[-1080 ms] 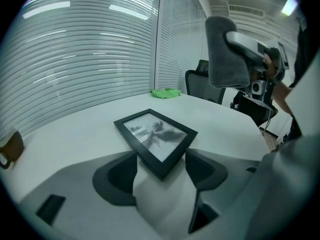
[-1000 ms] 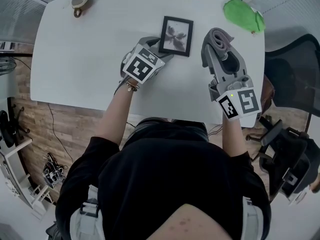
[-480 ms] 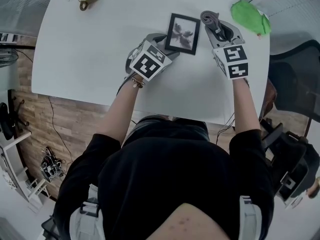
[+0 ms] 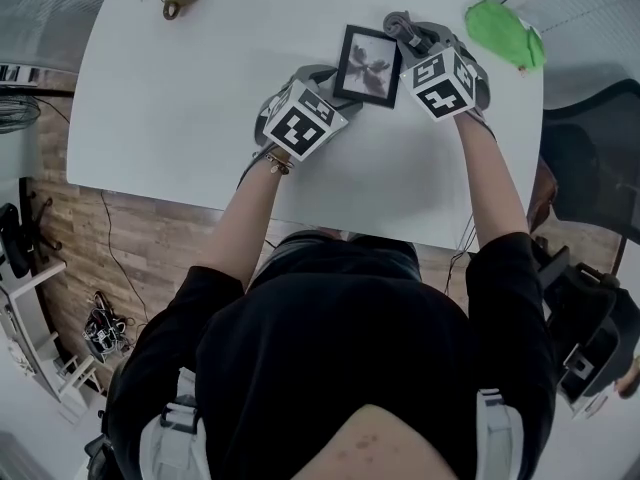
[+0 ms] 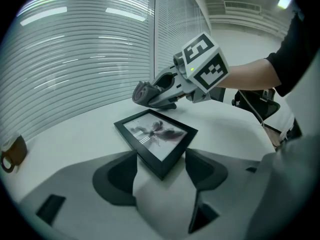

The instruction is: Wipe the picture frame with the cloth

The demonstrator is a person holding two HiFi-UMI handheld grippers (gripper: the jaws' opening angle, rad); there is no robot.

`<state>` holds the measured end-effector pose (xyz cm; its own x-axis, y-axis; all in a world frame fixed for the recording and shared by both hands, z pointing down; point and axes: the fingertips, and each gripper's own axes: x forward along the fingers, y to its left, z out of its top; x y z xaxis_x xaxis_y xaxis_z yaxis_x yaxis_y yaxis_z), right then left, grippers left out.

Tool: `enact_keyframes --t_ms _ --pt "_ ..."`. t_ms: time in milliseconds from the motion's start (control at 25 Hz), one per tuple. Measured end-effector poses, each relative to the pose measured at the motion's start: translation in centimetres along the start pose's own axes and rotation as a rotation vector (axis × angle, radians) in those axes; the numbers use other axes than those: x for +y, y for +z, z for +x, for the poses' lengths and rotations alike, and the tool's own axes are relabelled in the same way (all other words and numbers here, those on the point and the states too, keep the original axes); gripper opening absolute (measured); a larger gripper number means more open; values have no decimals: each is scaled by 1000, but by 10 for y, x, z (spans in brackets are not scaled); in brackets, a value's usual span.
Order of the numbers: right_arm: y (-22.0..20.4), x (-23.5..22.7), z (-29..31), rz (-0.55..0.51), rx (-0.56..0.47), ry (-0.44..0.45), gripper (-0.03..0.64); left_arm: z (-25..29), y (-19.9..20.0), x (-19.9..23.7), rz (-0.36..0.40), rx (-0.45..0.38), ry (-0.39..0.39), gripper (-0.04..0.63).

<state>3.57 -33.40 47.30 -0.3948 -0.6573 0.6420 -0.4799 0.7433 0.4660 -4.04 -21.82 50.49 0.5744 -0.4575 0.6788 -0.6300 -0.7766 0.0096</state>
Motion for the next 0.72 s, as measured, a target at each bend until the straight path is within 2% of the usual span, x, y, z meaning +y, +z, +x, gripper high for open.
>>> enact_keyframes --t_ms 360,720 --pt "-3 6 16 -114 58 12 116 -1 0 0 4 4 5 313" --pt "-3 13 13 -175 74 -75 112 -1 1 0 4 6 8 313"
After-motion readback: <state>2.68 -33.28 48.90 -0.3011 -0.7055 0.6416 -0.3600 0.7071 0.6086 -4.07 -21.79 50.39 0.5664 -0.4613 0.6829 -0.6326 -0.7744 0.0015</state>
